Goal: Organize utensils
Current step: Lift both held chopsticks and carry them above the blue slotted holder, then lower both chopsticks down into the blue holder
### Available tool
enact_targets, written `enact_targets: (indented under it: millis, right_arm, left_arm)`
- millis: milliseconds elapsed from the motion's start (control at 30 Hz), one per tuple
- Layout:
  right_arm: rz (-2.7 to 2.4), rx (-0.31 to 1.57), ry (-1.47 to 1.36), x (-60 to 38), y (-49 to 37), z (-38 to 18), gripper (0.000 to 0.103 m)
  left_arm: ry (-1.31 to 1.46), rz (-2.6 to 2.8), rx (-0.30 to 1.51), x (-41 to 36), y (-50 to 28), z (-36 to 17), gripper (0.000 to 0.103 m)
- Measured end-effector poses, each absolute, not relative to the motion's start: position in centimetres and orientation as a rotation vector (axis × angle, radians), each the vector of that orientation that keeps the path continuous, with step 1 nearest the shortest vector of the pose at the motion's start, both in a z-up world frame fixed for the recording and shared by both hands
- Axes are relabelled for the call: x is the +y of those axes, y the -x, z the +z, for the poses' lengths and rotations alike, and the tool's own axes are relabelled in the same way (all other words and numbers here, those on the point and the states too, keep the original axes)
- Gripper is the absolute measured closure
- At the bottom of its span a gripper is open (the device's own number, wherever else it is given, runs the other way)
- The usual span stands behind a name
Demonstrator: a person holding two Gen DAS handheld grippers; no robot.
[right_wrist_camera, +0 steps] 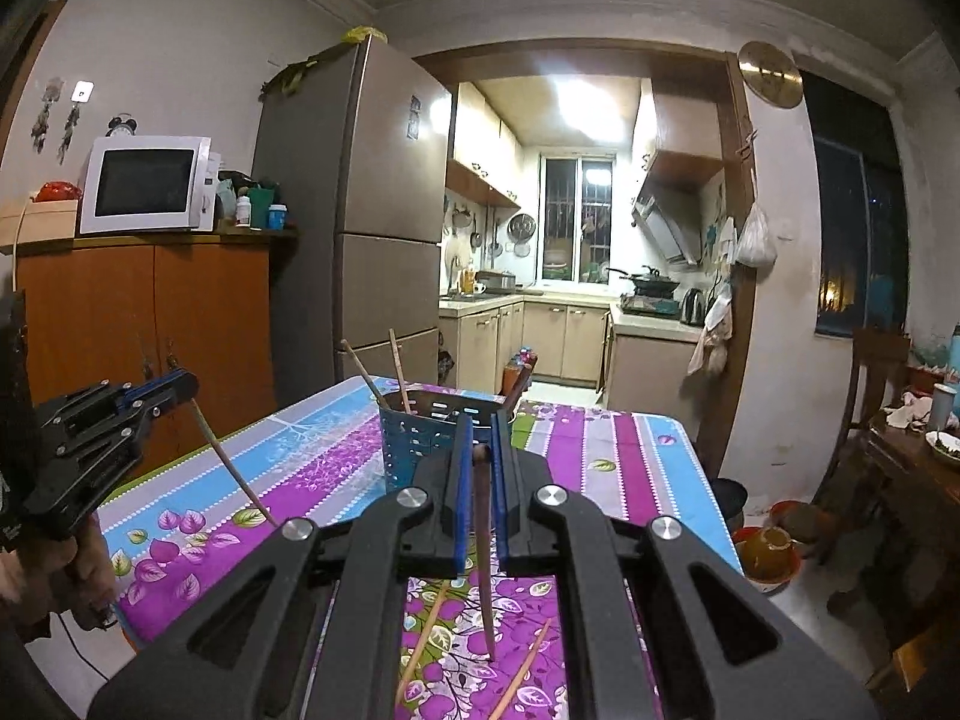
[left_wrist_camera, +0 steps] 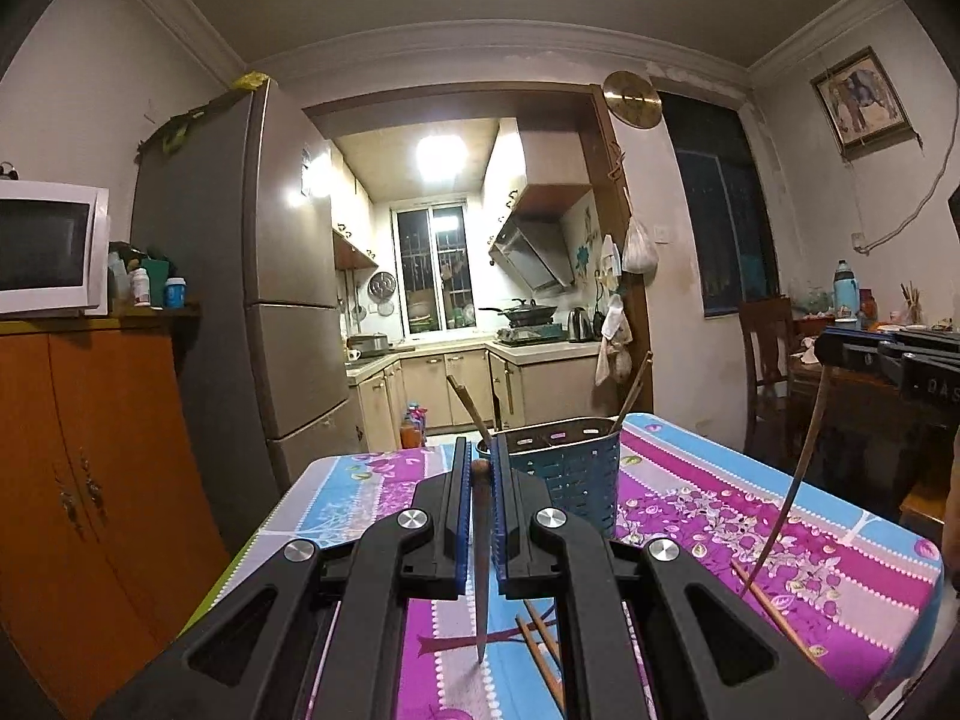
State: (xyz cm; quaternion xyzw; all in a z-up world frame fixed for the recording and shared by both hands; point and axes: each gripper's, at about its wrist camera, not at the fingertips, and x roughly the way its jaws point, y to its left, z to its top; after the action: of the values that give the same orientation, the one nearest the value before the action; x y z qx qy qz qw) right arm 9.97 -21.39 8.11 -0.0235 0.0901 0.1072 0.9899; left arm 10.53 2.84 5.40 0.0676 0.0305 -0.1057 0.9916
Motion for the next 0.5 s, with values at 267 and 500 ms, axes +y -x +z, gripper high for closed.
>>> enact_targets:
  millis: [267, 500]
  right_arm:
    - [0.243, 0.213, -0.006, -22.1, -12.2, 10.6, 0.098]
    - [0.260, 0.230, 0.000, -21.9, -15.2, 14.6, 0.098]
  left_arm:
    - [-0.094, -0.269, 0.129, 3.9, -13.6, 8.9, 0.095]
    - [-0.048, -0.295, 0.167, 4.7, -16.9, 14.0, 0.095]
